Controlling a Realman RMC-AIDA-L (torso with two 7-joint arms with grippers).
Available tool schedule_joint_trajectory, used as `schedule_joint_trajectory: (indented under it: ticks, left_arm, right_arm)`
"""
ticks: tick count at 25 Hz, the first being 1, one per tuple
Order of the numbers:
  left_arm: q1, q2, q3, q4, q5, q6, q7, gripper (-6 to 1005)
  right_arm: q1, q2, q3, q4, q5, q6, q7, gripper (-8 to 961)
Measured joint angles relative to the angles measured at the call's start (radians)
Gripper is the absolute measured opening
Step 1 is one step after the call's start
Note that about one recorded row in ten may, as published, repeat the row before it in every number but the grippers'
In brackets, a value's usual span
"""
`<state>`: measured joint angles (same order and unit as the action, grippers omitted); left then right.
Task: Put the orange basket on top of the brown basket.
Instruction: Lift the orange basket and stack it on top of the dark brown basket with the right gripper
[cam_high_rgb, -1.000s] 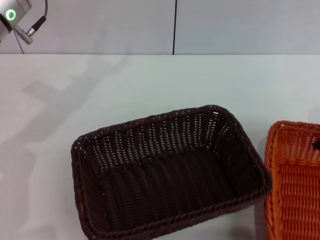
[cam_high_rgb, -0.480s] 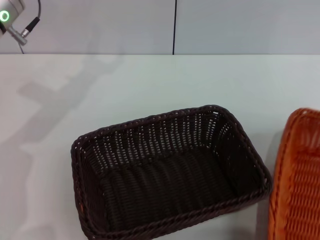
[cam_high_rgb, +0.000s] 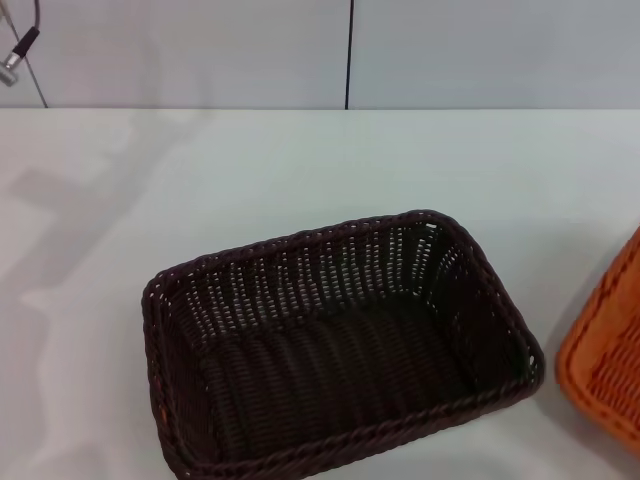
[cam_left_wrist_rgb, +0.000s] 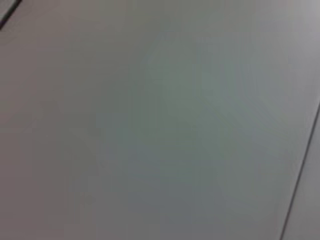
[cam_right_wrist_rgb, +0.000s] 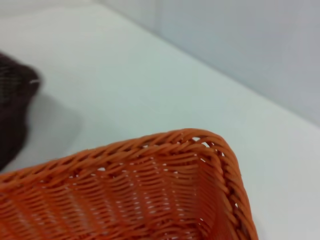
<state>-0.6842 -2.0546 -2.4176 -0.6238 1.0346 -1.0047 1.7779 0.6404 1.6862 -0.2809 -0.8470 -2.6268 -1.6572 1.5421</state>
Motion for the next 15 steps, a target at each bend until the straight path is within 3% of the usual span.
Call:
schedule_joint_trajectory:
  ticks: [2,5,8,10,11,12,15]
  left_arm:
    - [0.0,0.002,-0.004,0.0,0.001,0.0,0.0,859]
    - [0.001,0.004,-0.004,0.0,0.001,0.0,0.0,859]
    - [0.003,0.004,-0.004,-0.001,0.001,0.0,0.0,859]
    - [0.007,0.004,-0.003,-0.001,0.001,0.0,0.0,859]
    - [0.011,0.004,-0.003,-0.001,0.002,0.0,0.0,859]
    - [0.011,0.004,-0.003,-0.001,0.002,0.0,0.0,859]
    - [0.015,0.008,0.003,-0.001,0.002,0.0,0.0,859]
  right_arm:
    - [-0.004,-0.002,0.087,-0.03,0.019,0.008,0.015,156]
    - [-0.013,0.001,0.128,-0.034,0.079,0.018,0.037,160]
    - [-0.043,0.019,0.141,-0.025,0.221,0.057,0.101,164]
    - [-0.069,0.054,0.14,-0.023,0.323,0.093,0.121,167]
    - [-0.089,0.095,0.136,-0.024,0.401,0.125,0.122,169]
    - [-0.089,0.095,0.136,-0.024,0.401,0.125,0.122,170]
    - [-0.098,0.145,0.137,-0.007,0.48,0.157,0.12,174]
